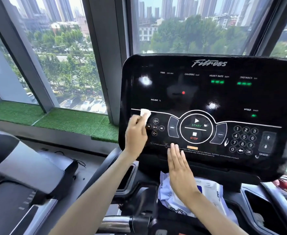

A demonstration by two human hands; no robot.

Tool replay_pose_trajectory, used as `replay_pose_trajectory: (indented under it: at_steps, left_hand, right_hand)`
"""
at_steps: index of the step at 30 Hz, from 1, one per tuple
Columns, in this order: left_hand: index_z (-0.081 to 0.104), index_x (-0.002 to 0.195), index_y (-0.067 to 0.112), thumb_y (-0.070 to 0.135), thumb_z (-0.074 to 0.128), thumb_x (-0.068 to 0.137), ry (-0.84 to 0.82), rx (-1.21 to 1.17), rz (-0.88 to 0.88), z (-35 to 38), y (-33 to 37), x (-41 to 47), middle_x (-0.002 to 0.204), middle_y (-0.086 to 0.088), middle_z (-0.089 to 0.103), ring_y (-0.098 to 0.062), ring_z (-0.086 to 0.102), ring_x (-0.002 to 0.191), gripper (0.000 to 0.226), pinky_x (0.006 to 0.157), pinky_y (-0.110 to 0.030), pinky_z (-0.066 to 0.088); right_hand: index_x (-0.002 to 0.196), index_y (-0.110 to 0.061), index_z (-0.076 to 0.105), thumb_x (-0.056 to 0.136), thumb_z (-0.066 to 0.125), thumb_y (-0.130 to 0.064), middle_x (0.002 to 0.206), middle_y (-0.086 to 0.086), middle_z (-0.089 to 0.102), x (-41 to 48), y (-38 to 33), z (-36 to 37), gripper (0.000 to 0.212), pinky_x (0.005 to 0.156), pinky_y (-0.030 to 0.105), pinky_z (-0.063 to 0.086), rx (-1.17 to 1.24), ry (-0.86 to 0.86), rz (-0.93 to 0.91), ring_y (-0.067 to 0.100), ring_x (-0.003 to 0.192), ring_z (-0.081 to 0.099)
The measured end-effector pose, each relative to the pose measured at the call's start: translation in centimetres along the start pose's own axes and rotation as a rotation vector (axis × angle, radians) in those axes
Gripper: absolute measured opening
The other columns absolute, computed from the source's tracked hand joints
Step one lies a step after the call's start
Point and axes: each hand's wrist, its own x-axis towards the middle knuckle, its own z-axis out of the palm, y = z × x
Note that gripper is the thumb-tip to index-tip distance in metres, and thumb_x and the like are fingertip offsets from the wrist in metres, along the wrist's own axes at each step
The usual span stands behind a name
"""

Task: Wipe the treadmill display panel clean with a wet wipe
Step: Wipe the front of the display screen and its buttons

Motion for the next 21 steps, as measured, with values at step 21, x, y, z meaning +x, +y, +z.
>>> replay_pose_trajectory:
  at_steps: [21]
  left_hand:
    - [0.058,0.121,0.008,-0.015,0.048,0.070,-0.533,0.121,0.560,0.2,0.9,1.5,0.101,-0.008,0.053,-0.018,0.043,0.093,0.057,0.062,-0.036,0.053]
  right_hand:
    - [0.139,0.013,0.025,0.076,0.013,-0.002,0.149,0.029,0.019,-1.8,1.6,-1.4,0.066,0.109,0.047,0.016,0.044,-0.074,0.078,0.038,0.139,0.020]
